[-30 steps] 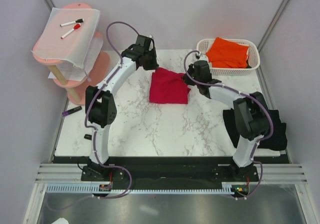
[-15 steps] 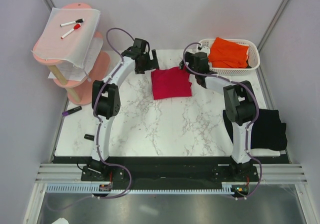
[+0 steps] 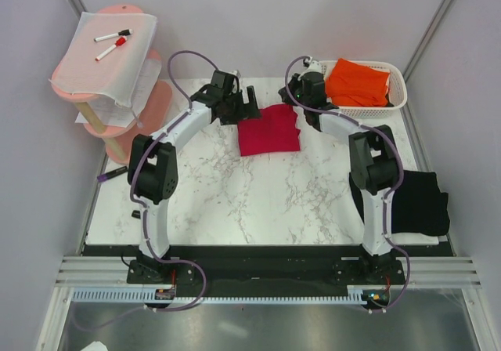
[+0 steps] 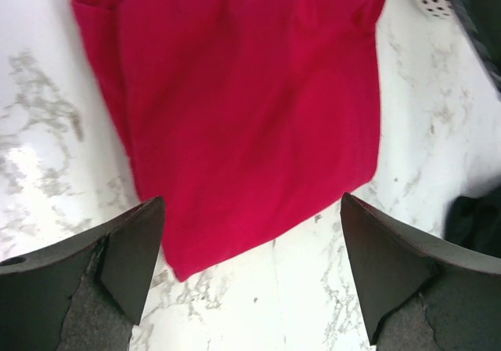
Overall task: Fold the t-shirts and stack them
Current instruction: Fold the long partially folded tshirt into a neat square
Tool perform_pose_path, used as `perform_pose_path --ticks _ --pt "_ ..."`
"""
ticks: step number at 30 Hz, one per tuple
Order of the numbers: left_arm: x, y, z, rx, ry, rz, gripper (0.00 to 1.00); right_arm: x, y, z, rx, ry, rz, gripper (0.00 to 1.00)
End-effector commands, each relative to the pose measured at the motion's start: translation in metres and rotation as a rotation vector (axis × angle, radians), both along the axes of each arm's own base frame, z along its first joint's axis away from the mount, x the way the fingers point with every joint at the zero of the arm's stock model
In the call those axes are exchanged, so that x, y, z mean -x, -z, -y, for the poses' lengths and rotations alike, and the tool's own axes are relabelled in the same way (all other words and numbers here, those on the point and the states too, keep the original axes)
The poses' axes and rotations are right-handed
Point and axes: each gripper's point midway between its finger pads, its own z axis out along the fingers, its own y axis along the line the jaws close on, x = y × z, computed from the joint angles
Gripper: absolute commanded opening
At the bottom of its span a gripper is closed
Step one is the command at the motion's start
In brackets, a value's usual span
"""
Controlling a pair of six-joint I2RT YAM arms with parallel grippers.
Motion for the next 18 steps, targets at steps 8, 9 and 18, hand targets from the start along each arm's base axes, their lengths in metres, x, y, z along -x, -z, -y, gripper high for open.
perform_pose_path --ticks 8,9,18 --pt "0.016 0.053 0.04 0.148 0.073 -0.126 0.99 -0.043 0.096 -0.007 -0.147 0.003 -0.197 0.0" --pt "0.018 0.056 0.041 0.146 0.077 -0.133 0.99 -0.046 0.101 0.0 -0.157 0.02 -0.207 0.0" --pt "0.043 0.096 0.037 0.095 0.074 -0.215 0.98 -0.054 0.122 0.003 -0.223 -0.005 -0.214 0.0"
